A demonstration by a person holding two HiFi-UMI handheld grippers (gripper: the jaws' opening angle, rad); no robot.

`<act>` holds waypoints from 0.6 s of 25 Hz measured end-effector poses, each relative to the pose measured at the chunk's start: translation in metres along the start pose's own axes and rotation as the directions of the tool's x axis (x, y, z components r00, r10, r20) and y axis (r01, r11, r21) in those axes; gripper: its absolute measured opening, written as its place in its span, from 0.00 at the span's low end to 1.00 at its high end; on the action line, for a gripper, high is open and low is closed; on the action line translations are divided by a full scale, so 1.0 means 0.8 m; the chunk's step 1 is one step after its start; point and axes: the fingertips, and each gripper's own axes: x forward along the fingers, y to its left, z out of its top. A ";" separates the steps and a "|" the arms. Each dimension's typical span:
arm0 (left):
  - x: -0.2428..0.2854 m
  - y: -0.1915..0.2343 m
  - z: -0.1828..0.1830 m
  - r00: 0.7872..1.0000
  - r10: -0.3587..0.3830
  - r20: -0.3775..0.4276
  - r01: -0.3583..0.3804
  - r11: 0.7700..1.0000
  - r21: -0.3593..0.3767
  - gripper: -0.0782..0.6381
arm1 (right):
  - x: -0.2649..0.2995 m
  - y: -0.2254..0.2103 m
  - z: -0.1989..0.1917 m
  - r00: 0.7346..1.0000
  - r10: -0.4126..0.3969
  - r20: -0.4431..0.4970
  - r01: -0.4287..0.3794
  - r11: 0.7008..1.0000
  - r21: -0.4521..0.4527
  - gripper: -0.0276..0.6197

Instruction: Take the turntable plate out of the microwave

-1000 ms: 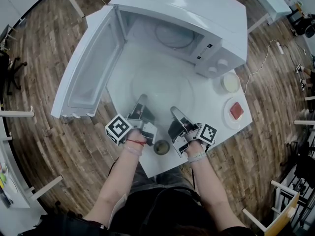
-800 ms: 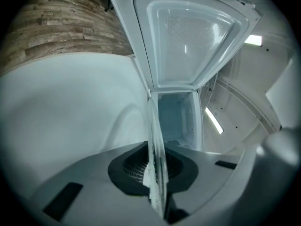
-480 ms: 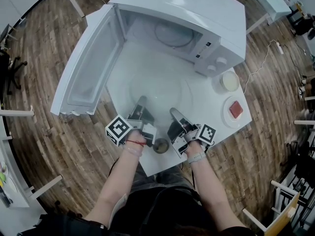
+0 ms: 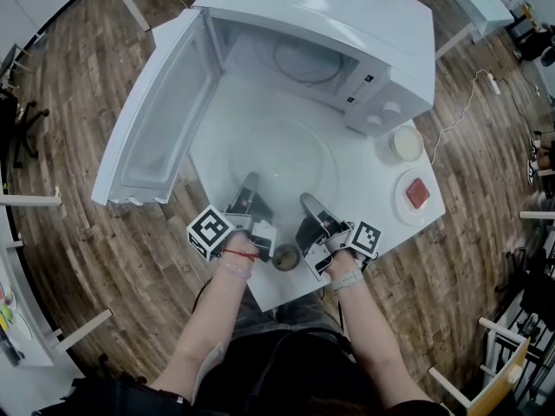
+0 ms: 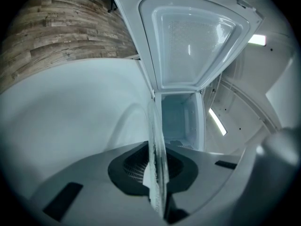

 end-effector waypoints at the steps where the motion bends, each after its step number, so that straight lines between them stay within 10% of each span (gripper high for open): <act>1: 0.000 0.001 0.000 1.000 0.004 -0.001 -0.004 1.000 0.000 0.15 | 0.000 -0.001 0.000 1.000 -0.005 0.003 0.005 1.000 0.000 0.11; 15: 0.000 0.004 0.004 1.000 0.013 0.011 -0.013 0.998 -0.059 0.15 | -0.007 -0.006 -0.027 0.994 -0.101 -0.036 0.102 0.994 0.026 0.21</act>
